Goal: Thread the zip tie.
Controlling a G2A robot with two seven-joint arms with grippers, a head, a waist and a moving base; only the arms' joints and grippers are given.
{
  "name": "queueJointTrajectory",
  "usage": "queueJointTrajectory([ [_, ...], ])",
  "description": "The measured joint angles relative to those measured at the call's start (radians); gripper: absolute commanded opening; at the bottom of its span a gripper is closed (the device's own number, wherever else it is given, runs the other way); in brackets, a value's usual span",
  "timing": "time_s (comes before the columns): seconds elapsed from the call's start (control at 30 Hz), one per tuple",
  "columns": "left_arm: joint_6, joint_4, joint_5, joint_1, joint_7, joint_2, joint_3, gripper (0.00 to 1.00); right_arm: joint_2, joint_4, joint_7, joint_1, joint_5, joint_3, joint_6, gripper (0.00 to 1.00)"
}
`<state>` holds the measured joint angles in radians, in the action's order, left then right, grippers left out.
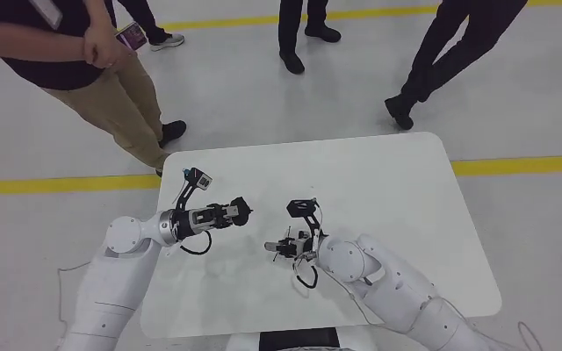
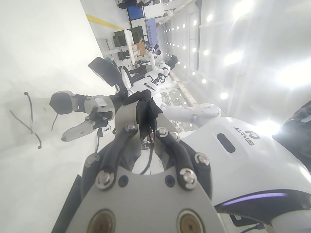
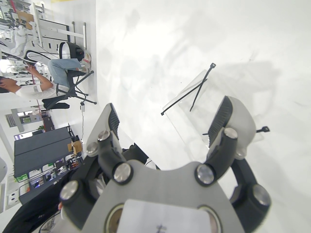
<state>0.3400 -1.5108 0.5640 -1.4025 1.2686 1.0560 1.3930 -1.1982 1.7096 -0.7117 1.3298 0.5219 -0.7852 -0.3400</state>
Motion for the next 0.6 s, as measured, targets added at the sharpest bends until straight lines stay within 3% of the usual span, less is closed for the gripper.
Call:
queueJointTrajectory([
  [0.23, 0.000, 0.000, 0.000, 0.000, 0.000, 0.000, 0.000, 0.00, -0.015, -0.017, 0.008, 0.017, 0.012, -0.014, 0.000, 0.35],
  [0.6, 0.000, 0.000, 0.000, 0.000, 0.000, 0.000, 0.000, 0.00, -0.049, -0.055, 0.015, 0.035, 0.089, -0.036, 0.000, 0.31],
])
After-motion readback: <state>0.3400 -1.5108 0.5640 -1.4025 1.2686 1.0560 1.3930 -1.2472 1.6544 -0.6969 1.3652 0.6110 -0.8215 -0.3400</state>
